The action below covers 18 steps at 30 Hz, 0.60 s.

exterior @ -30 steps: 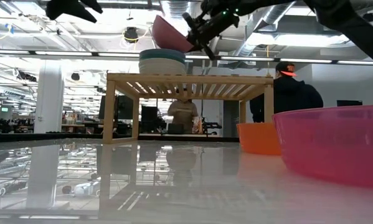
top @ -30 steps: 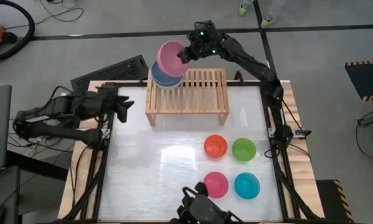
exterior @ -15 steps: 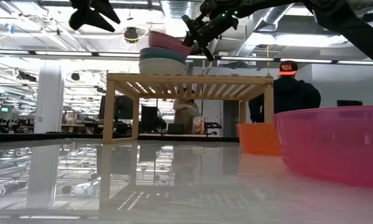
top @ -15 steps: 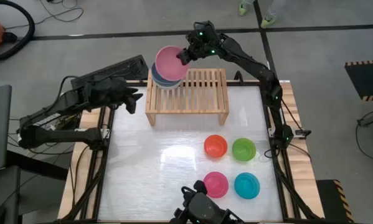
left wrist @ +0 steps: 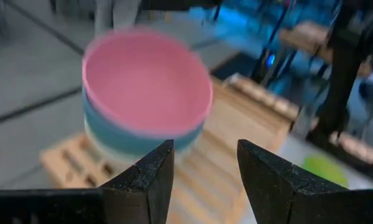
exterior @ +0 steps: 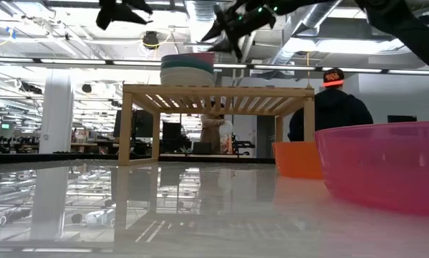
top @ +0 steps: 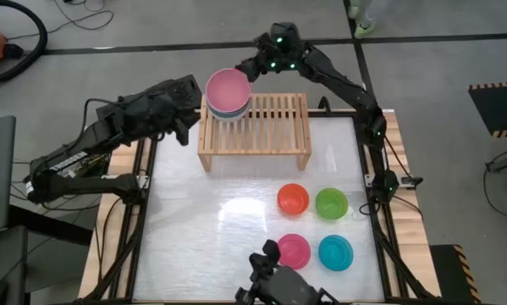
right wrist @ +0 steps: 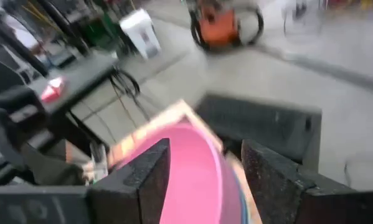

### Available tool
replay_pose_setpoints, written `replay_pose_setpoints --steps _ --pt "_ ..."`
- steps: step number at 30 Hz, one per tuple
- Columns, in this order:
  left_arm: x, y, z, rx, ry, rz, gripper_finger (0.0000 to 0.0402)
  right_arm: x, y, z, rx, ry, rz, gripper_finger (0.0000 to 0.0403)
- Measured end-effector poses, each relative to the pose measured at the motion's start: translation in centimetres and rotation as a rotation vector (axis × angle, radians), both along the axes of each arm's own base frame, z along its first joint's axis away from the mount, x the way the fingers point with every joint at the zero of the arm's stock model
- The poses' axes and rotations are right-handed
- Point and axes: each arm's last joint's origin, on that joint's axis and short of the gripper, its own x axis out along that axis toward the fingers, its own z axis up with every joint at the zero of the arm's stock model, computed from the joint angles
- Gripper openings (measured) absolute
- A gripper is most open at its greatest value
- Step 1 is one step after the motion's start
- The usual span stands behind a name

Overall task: Place and stack bowls onto a shelf
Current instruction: Stack the large pink bowl on top of the large blue bowl

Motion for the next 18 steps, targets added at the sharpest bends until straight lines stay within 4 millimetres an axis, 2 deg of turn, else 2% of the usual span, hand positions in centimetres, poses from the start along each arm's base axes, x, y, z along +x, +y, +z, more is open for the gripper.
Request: replay_pose_setpoints --steps 4,7,14,16,18 --pt "0.0 0.4 0.9 0.059 -0.074 -0.003 0.0160 -1.3 0.9 2.5 -0.120 -0.041 0.018 0.0211" --pt "-0.1 0.6 1.0 0.070 -0.081 0.006 0.0160 -1.7 1.4 2.9 -0.125 -0.028 0.056 0.0172" --pt "-0.3 1.1 1.0 0.073 -0.073 0.039 0.0160 -0.9 1.5 0.5 -0.090 0.042 0.131 0.0027" --pt "-0.3 1.2 1.0 0.081 -0.068 0.043 0.0160 -0.5 1.5 -0.4 -0.085 0.065 0.140 0.0017" --pt "-0.4 1.3 1.0 0.087 -0.065 0.049 0.0160 -0.4 1.4 -1.1 -0.066 0.087 0.141 0.0025"
